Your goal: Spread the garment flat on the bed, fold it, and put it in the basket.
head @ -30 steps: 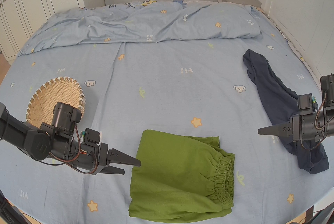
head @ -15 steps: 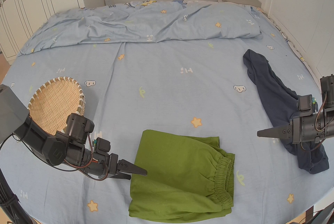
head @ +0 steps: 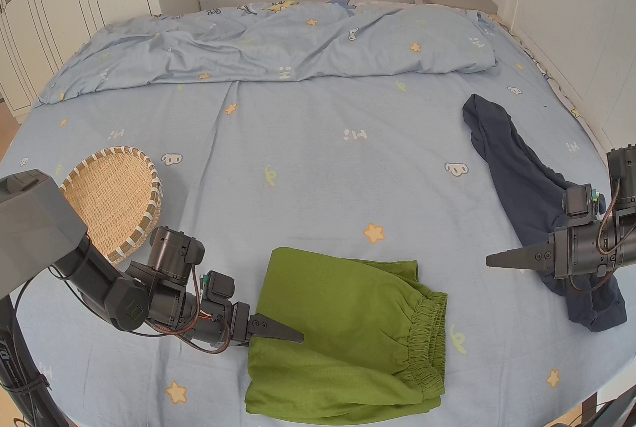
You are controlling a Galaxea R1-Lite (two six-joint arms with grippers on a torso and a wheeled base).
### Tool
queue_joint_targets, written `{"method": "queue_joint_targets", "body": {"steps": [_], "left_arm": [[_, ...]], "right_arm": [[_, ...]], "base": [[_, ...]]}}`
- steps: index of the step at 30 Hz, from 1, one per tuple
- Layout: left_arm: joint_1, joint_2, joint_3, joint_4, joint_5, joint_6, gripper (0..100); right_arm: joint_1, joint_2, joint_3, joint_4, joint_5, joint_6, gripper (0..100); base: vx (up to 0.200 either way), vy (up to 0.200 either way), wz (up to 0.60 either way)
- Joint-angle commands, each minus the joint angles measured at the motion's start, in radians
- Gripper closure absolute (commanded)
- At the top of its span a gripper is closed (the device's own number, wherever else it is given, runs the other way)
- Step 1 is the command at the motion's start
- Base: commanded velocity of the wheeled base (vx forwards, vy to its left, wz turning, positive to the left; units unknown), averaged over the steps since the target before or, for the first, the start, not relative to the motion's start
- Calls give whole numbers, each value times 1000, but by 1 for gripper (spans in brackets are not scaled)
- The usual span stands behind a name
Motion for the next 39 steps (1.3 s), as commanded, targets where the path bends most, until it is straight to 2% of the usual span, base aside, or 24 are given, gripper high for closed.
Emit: {"method": "queue_joint_targets", "body": {"steps": [1, 2, 7, 14, 15, 22, 25, 28, 32, 33, 39], "left_arm": [[-30, 20, -10, -10, 0, -18, 0], [-61, 21, -6, -53, 0, -56, 0], [-84, 31, 17, -136, 1, -114, 0], [-95, 38, 40, -191, 1, -130, 0], [-99, 38, 42, -191, 1, -130, 100], [-87, 15, 40, -188, 6, -171, 100], [-50, -85, 40, -178, 4, -259, 100], [-30, -157, 37, -150, 3, -286, 100], [-4, -233, 11, -67, 3, -285, 100], [16, -273, -37, 14, 3, -285, 100], [82, -332, -191, 286, 3, -265, 100]], "right_arm": [[7, 3, 1, 0, 1, 0, 0], [8, 4, 1, -2, 1, 0, 0], [8, 4, 1, -2, 1, 0, 0], [11, 6, 3, -2, 1, 0, 0], [11, 6, 3, -2, 1, 0, 0], [11, 6, 3, -3, 2, 0, 0], [10, 6, 1, -3, 2, 0, 0], [8, 4, 1, -3, 2, 0, 0], [10, 1, 1, -2, 1, 0, 0], [8, 0, 3, 0, 1, 0, 0], [7, -2, 1, 1, 1, 0, 0]], "base": [[0, 0, 0], [0, 0, 0], [0, 0, 0], [0, 0, 0], [0, 0, 0], [0, 0, 0], [0, 0, 0], [0, 0, 0], [0, 0, 0], [0, 0, 0], [0, 0, 0]]}}
